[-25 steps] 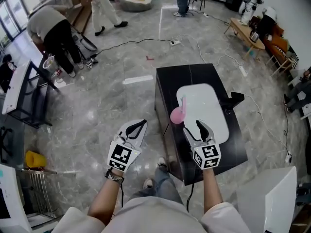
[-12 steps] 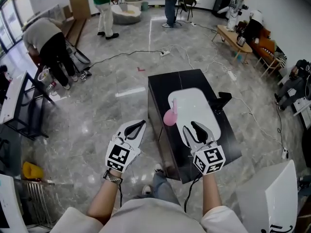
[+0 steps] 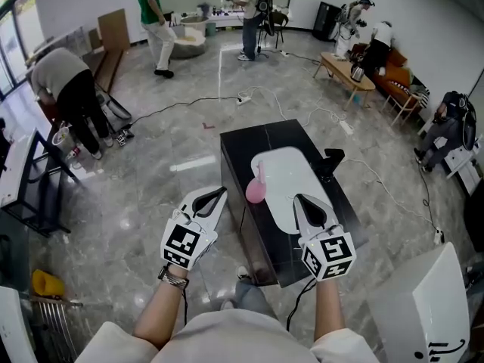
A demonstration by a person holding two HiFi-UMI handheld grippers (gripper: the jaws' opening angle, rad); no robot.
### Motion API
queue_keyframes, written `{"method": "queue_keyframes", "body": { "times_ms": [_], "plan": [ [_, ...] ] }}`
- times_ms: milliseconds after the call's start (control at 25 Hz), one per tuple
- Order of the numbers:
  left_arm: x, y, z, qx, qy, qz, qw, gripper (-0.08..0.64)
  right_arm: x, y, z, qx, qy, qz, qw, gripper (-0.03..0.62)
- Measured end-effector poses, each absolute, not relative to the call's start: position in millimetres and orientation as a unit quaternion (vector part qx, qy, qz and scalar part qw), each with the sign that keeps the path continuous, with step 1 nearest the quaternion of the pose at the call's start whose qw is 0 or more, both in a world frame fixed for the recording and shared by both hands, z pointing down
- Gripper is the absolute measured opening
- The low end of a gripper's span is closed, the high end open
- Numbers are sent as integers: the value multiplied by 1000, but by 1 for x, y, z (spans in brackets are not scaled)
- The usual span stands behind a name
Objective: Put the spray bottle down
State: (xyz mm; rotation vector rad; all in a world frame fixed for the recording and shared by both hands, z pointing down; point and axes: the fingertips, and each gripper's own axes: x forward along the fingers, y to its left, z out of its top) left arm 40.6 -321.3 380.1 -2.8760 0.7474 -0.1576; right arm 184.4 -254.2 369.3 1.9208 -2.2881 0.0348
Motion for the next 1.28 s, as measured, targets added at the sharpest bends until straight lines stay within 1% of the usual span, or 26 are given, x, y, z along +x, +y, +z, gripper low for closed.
{"method": "queue_keyframes", "body": {
  "times_ms": [520,760,1280],
  "plan": [
    [35,-291,336,-966,233,-29,111,0,169,-213,304,652,-754,-31,69,6],
    [33,-282,326,-965,232,-22,118,0,163,-207,297,654,-751,-36,80,5],
    [35,-270,323,-965,231,-25,121,0,164,-199,304,651,-754,-26,81,5]
  ]
}}
